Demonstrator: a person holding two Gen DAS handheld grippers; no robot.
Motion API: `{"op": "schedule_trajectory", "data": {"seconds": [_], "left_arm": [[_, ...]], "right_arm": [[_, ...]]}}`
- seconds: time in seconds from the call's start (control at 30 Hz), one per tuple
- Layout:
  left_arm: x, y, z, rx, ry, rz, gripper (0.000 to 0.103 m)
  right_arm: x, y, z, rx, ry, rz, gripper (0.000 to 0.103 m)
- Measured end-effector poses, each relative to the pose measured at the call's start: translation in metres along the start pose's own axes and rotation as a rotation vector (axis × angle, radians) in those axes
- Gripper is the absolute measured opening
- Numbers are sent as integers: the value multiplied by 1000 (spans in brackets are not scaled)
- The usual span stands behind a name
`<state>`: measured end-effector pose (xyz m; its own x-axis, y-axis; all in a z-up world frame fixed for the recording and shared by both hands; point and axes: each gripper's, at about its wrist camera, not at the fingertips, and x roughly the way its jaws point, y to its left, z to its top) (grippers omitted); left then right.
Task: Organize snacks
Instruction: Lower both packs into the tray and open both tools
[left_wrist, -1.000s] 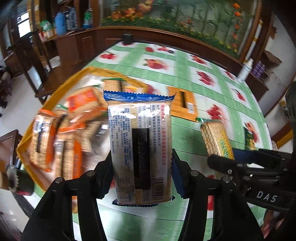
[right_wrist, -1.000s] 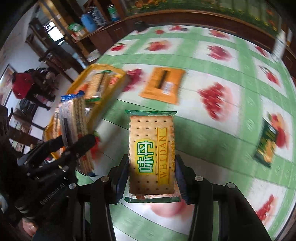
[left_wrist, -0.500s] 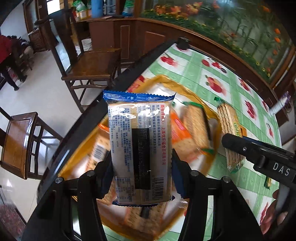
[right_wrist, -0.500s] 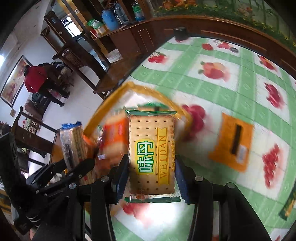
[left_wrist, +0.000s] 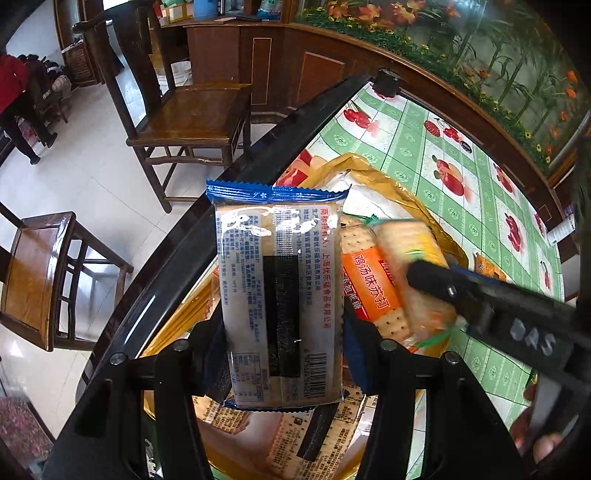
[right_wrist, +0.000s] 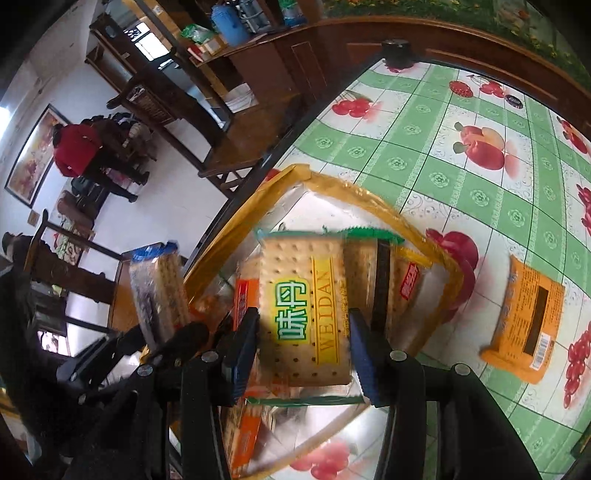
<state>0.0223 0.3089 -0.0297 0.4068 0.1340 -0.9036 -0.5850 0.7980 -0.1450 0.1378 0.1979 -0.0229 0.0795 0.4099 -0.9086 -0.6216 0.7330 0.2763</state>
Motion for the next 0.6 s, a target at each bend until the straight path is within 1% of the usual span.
{"op": "schedule_trajectory", "data": {"seconds": [0.1, 0.17, 0.23, 0.3, 0.33, 0.37, 0.47, 0.53, 0.6], "left_arm": [[2, 1, 2, 8, 11, 3, 54], [6, 1, 7, -2, 35, -15, 54], [13, -3, 13, -1, 77, -44, 54], [19, -9, 17, 23, 119, -40, 54], [20, -11, 20, 25, 125, -42, 54], [20, -13, 21, 25, 131, -48, 57], [24, -13, 28, 15, 182, -82, 57], [25, -15, 31, 21, 187, -70, 57], [26, -15, 31, 19, 191, -59, 57]], "right_arm": [[6, 5, 11, -20, -5, -35, 50], [13, 8, 19, -23, -3, -54, 50], [16, 8, 22, -16, 0, -58, 50], [20, 10, 24, -19, 4, -59, 50], [21, 11, 24, -24, 6, -61, 50], [21, 12, 25, -26, 6, -64, 50], [19, 13, 23, -33, 3, -71, 51], [17, 9, 23, -20, 2, -72, 54], [14, 7, 22, -10, 1, -70, 54]]}}
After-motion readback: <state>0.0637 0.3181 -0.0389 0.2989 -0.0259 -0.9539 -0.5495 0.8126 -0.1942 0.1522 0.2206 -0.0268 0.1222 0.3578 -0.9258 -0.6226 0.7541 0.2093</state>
